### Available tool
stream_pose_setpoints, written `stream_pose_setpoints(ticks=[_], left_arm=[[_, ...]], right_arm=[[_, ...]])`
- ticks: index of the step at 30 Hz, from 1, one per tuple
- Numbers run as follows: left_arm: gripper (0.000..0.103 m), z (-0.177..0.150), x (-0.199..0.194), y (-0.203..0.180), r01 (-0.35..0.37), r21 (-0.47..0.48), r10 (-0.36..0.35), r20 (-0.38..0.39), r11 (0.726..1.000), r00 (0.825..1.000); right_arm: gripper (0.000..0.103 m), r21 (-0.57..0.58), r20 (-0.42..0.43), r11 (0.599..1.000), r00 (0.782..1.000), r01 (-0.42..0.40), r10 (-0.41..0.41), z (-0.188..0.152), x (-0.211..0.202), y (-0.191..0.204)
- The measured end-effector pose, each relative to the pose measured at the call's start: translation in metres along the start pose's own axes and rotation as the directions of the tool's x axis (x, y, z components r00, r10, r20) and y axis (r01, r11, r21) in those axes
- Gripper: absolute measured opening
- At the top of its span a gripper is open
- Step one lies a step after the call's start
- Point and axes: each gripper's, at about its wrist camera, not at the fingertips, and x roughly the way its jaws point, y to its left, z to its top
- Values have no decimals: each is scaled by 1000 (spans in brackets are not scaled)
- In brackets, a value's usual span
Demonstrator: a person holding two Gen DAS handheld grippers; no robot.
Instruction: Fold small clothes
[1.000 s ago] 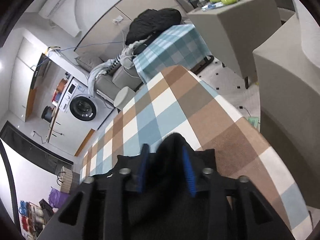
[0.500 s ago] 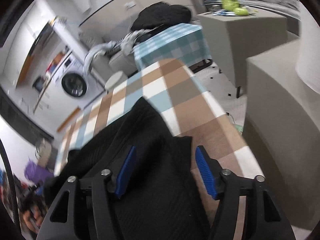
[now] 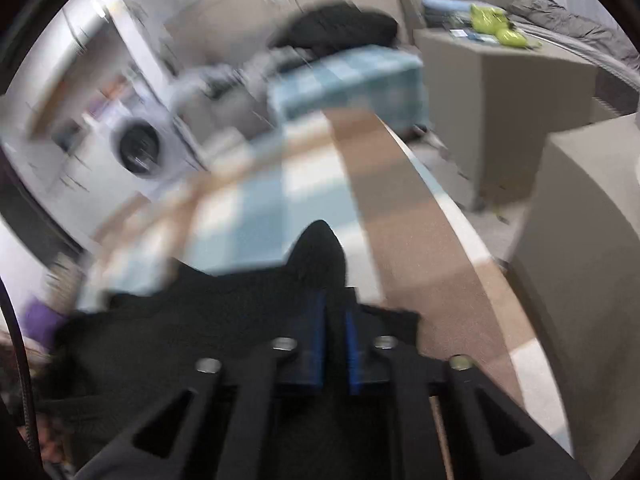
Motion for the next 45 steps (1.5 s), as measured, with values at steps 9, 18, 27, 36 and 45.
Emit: stream_pose_setpoints(ticks=[9,18,27,36,45], left_arm=[[64,3,-2,-4,-3,10,3,9,1000,1000],[64,29,30,-39,-54,148,57,-14,987,998],[20,43,91,-81,-201,378,234,-44,904,971],[0,56,47,-62,-196,266,163,142,944,976],[0,68,44,-13,-150,92,140,113,984,984]], right_arm=[[41,297,-33,948,994,113,-109,-3,0,-49],[53,282,-36,958,998,60,-52,-14,-13,-38],[57,95,-67,994,997,51,-45,-29,-26,-4],[57,47,-61,995,995,85,-82,-28,-30,1],[57,77,-50,989,991,127,-123,-19,-27,-1]])
